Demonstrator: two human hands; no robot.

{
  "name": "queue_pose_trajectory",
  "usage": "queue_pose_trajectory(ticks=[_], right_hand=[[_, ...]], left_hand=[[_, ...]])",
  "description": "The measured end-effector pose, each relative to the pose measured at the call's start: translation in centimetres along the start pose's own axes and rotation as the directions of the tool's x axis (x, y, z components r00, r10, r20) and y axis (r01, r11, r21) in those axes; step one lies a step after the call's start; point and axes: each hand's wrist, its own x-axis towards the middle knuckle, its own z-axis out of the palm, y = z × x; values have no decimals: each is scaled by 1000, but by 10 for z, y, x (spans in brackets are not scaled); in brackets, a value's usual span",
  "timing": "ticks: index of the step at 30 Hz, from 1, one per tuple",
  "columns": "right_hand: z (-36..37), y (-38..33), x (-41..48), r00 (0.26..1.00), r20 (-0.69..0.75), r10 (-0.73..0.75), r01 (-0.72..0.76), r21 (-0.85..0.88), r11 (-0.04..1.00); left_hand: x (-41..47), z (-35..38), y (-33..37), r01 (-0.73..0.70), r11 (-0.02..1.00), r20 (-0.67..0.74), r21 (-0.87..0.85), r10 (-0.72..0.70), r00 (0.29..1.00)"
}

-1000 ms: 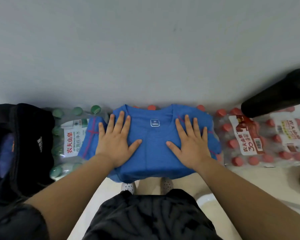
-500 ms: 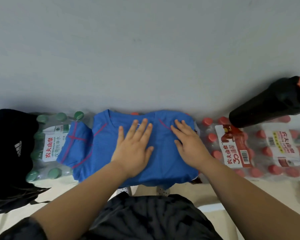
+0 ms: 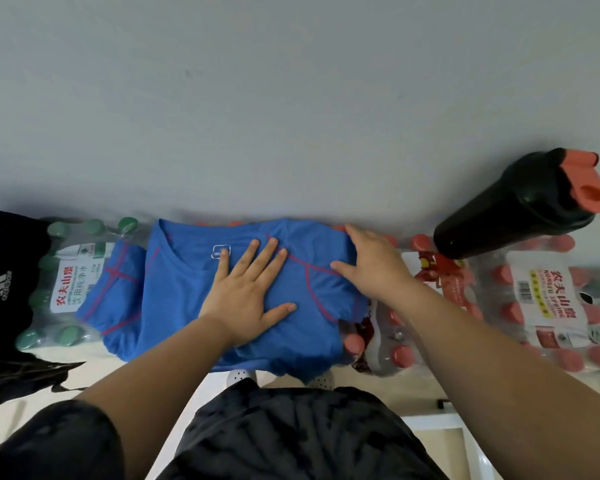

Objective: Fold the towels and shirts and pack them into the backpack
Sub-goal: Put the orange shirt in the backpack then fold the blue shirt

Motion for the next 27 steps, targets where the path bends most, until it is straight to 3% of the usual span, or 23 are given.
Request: queue_pose_trajectory(ticks=[6, 11, 13, 15, 17, 27], right_hand=[[-11, -1, -2, 996, -11, 89, -89, 44, 995], [-26, 11, -11, 999, 41, 32, -33, 22, 999], [-30, 16, -16, 998, 50, 29, -36, 147, 989], [-32, 16, -22, 995, 44, 92, -102, 383, 918], [-32, 12, -25, 989, 9, 150, -133, 515, 847], [-19, 7, -27, 943, -122, 309, -207, 514, 833]], left_hand=[[0, 0, 2, -6, 1000, -17, 13, 6, 1000], [0, 0, 2, -10, 1000, -28, 8, 10, 1000], [0, 0, 2, -12, 1000, -33, -1, 12, 999], [1, 0, 2, -17, 1000, -32, -7, 17, 999], [4, 0, 2, -23, 1000, -27, -16, 23, 999], [21, -9, 15, -54, 999, -18, 2, 54, 998]])
